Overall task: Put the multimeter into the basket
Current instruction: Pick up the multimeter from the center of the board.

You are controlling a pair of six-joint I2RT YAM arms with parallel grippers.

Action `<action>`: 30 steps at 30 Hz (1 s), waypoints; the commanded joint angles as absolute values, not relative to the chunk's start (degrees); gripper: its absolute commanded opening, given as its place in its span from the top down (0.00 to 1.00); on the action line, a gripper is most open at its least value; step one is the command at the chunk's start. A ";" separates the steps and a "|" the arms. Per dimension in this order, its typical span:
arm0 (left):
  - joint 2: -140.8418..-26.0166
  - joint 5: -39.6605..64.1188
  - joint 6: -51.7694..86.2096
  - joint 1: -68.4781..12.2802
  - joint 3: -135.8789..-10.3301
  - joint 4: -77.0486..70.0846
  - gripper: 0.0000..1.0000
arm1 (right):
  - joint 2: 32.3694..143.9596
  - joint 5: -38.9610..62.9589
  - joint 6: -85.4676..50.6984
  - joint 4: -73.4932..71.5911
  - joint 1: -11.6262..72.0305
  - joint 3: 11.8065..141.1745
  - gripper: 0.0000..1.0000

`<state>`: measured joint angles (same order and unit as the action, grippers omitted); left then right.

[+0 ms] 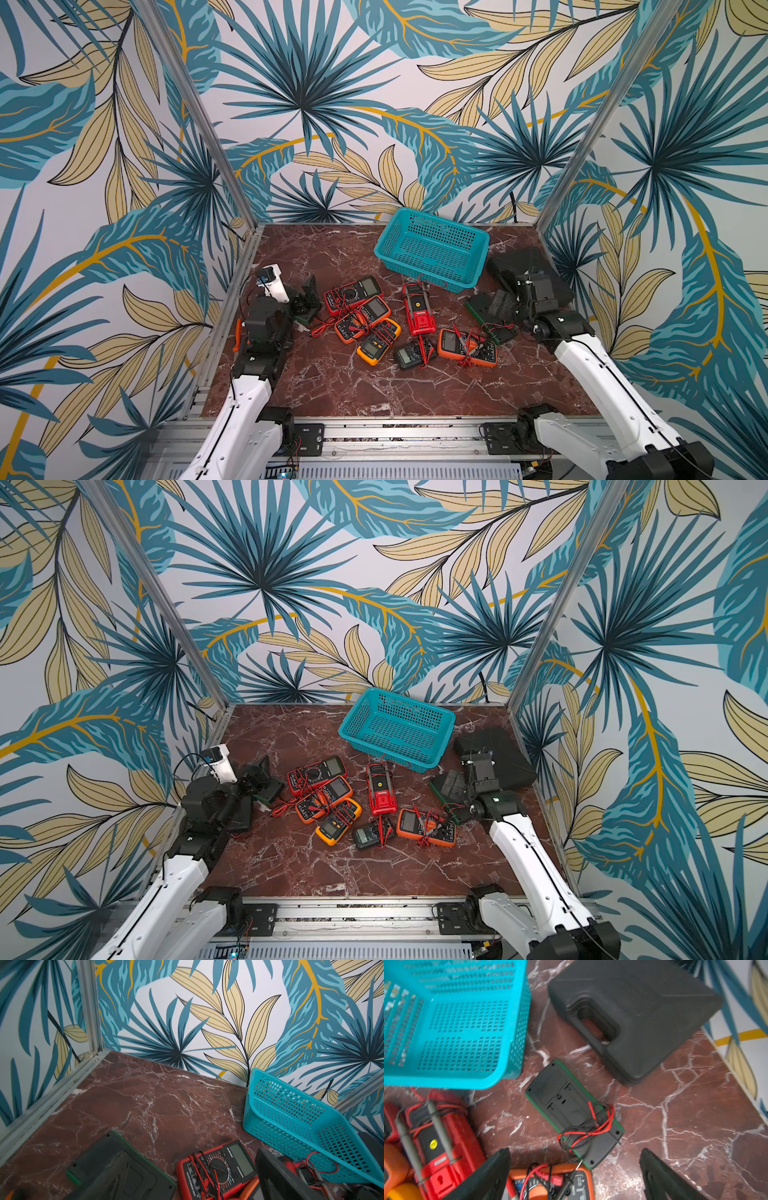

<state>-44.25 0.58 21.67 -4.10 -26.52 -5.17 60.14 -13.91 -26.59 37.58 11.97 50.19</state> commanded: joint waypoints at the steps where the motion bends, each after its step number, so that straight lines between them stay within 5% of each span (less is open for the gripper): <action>1: -44.77 -0.46 26.04 -6.49 -27.88 1.50 0.00 | 63.60 -11.47 -27.32 38.42 17.55 52.85 0.00; 11: -50.77 -2.38 29.49 -7.90 -25.35 -3.14 0.00 | 83.91 -8.66 -25.45 38.82 33.17 66.90 0.01; 30: -52.03 -2.99 30.85 -7.89 -23.03 -7.95 0.00 | 109.65 -6.74 -22.93 37.44 35.66 81.75 0.00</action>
<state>-52.10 -2.42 30.94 -7.79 -24.23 -6.59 107.81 -5.67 -23.88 37.17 35.40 80.12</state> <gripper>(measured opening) 0.999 0.994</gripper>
